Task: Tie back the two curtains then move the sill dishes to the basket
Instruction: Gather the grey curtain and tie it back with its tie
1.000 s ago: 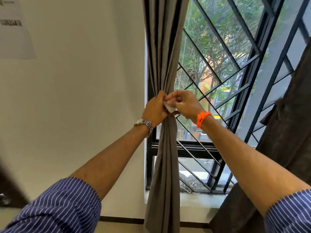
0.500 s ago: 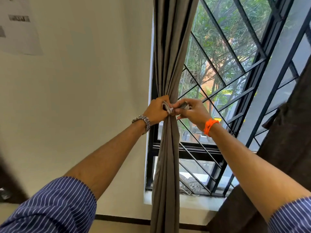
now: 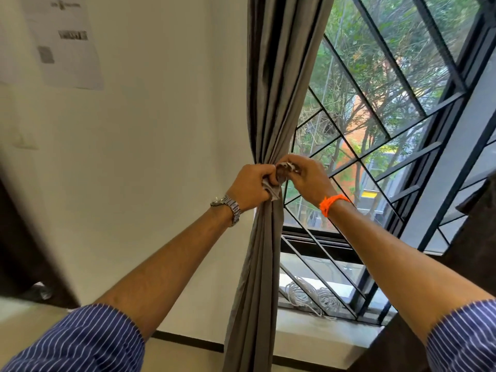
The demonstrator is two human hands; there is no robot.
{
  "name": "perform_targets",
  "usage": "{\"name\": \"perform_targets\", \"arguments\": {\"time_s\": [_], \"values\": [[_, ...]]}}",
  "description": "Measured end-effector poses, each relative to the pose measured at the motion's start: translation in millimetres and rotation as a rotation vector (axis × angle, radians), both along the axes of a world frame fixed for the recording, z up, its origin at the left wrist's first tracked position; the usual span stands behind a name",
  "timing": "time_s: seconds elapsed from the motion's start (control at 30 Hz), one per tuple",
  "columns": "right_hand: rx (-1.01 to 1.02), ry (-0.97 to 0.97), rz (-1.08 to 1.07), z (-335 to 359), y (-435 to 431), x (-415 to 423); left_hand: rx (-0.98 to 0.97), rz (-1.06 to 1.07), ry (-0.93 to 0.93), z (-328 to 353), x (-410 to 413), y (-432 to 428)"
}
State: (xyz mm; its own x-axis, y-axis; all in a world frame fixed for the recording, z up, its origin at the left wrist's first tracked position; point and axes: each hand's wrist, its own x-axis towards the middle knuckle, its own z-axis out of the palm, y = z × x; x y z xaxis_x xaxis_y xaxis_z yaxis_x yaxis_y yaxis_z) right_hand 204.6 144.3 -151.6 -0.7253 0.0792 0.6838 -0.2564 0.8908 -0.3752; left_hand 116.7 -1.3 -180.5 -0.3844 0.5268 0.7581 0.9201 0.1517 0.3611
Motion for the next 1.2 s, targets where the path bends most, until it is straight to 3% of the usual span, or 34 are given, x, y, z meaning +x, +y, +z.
{"name": "perform_targets", "arguments": {"time_s": [0.17,0.37,0.47,0.73,0.9,1.1,1.17,1.2], "values": [[0.108,0.062,-0.020,7.2,-13.8,-12.6,0.085,0.229,0.311,-4.2,14.3,-6.5],[-0.142,0.026,-0.145,3.2,-20.8,-20.9,0.025,0.278,0.515,-18.8,13.8,-14.9],[-0.136,-0.004,-0.183,2.6,-23.0,-18.9,-0.017,0.263,0.547,-18.1,13.7,-15.6],[-0.035,-0.143,0.009,-13.1,-23.7,-5.5,-0.064,0.241,0.518,-9.6,8.6,-10.1],[0.243,-0.218,-0.272,-12.8,-15.0,-3.8,-0.119,0.327,0.486,-2.3,17.5,0.4],[0.350,-0.601,-0.385,17.8,-6.3,5.8,-0.185,0.193,0.103,32.3,17.0,7.0],[0.325,-0.581,-0.358,38.8,-20.9,25.3,-0.228,0.213,0.032,42.5,13.2,9.9],[0.217,-0.531,-0.358,47.6,-30.8,40.1,-0.250,0.205,0.010,44.8,11.1,11.7]]}}
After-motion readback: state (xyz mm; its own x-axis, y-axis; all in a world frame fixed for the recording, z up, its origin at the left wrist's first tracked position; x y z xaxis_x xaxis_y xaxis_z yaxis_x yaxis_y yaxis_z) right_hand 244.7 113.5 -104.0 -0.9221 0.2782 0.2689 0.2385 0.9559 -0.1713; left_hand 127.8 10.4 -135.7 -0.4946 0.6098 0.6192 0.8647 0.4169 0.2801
